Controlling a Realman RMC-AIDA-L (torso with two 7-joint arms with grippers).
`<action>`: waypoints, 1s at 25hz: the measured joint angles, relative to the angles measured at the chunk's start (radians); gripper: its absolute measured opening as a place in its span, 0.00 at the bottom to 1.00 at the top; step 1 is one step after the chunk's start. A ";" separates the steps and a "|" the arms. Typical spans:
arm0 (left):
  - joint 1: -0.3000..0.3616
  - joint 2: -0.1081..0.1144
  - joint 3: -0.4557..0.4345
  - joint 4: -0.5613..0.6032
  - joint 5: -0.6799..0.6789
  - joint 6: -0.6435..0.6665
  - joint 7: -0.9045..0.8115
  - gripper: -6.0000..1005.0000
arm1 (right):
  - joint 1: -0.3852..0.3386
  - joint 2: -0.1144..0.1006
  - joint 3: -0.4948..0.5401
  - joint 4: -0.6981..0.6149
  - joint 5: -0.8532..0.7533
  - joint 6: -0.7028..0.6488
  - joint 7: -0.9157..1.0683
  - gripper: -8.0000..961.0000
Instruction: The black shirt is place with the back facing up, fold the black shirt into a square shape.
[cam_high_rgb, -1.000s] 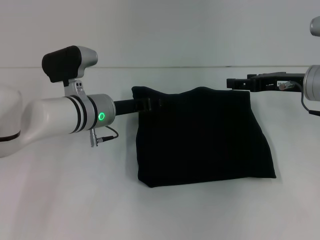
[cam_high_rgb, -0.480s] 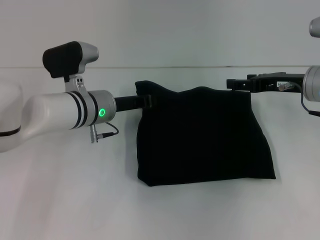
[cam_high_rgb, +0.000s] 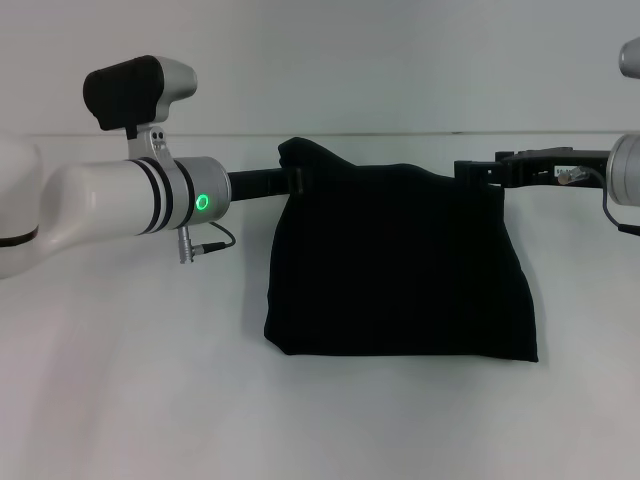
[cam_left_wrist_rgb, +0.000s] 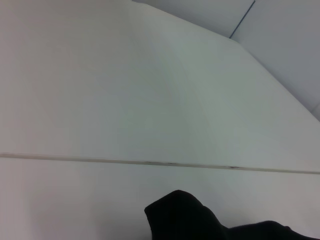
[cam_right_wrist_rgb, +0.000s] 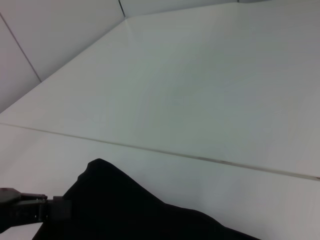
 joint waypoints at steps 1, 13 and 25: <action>0.000 0.000 0.000 0.000 0.000 -0.001 0.000 0.04 | -0.001 0.000 0.000 0.000 0.000 0.000 0.000 0.83; 0.008 0.000 -0.002 -0.003 -0.006 -0.028 -0.001 0.06 | -0.002 0.001 0.000 0.000 0.000 0.000 0.000 0.82; 0.093 0.008 -0.051 0.101 -0.024 -0.035 -0.001 0.16 | -0.004 -0.010 0.000 -0.011 0.000 -0.015 0.000 0.82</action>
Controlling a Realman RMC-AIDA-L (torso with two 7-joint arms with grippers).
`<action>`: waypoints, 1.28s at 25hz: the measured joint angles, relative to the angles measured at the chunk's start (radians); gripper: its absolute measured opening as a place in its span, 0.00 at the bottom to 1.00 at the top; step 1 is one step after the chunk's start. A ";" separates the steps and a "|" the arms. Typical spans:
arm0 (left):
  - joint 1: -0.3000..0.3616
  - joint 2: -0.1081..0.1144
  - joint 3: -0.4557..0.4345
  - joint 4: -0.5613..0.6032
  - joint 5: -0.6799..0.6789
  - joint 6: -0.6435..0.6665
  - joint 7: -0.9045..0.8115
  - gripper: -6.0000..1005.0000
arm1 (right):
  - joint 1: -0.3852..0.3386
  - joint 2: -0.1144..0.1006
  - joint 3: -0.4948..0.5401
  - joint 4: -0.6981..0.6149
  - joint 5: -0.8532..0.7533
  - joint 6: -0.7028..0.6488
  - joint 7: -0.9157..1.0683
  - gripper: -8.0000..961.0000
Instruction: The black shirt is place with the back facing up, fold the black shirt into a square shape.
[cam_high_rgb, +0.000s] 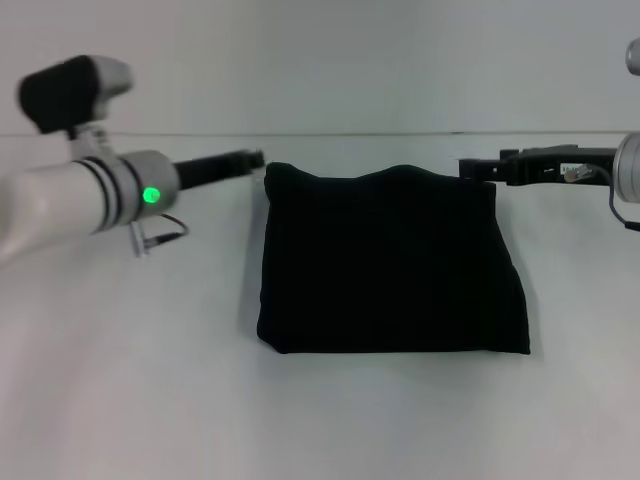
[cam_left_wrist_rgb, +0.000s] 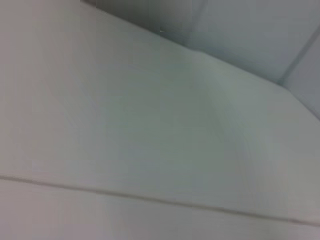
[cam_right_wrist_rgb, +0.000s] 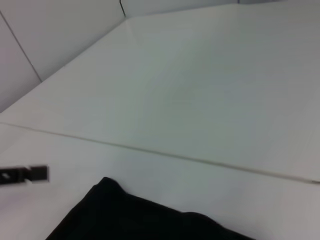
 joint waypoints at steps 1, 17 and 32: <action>0.007 0.002 -0.007 0.011 0.000 0.007 0.000 0.19 | -0.002 0.000 0.000 -0.008 0.000 -0.004 0.000 0.82; 0.087 0.044 0.097 0.265 0.057 0.707 0.396 0.67 | -0.046 -0.017 -0.009 -0.188 -0.061 -0.464 -0.186 0.82; 0.111 0.006 0.201 0.355 0.144 0.661 0.414 0.93 | -0.049 0.023 -0.009 -0.274 -0.164 -0.473 -0.176 0.82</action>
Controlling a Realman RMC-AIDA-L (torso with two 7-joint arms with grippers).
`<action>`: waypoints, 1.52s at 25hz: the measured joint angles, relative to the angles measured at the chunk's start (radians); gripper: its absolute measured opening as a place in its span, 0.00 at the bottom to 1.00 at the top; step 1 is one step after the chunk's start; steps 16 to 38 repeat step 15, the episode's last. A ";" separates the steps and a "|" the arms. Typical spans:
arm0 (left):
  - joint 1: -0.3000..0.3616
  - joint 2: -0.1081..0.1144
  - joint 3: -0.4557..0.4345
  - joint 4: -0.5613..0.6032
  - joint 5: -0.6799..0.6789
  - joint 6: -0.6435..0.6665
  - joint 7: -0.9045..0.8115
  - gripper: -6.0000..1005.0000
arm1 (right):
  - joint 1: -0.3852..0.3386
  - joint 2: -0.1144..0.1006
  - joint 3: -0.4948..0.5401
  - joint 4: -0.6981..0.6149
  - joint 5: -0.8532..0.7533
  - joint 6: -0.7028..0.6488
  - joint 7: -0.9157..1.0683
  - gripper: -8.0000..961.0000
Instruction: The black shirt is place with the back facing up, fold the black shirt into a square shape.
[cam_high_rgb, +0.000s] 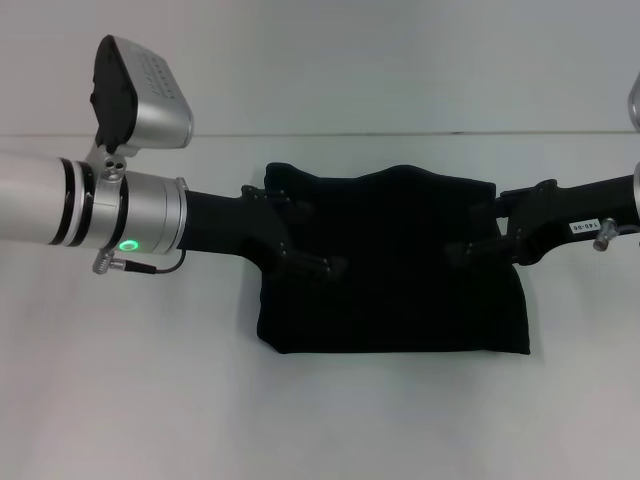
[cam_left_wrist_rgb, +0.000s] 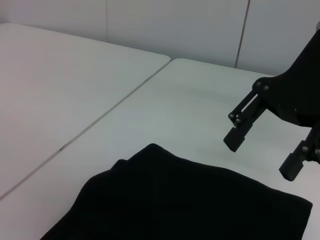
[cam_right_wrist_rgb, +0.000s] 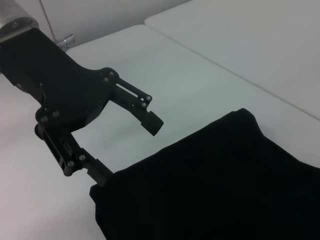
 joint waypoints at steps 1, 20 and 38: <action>0.001 0.000 0.001 0.001 0.000 0.000 0.000 0.93 | 0.000 0.000 0.001 0.000 0.000 0.000 0.000 0.82; 0.004 -0.002 0.004 -0.001 0.001 0.006 -0.005 0.93 | -0.001 -0.001 0.002 -0.001 0.002 -0.014 0.001 0.82; 0.004 -0.002 0.004 -0.001 0.001 0.006 -0.005 0.93 | -0.001 -0.001 0.002 -0.001 0.002 -0.014 0.001 0.82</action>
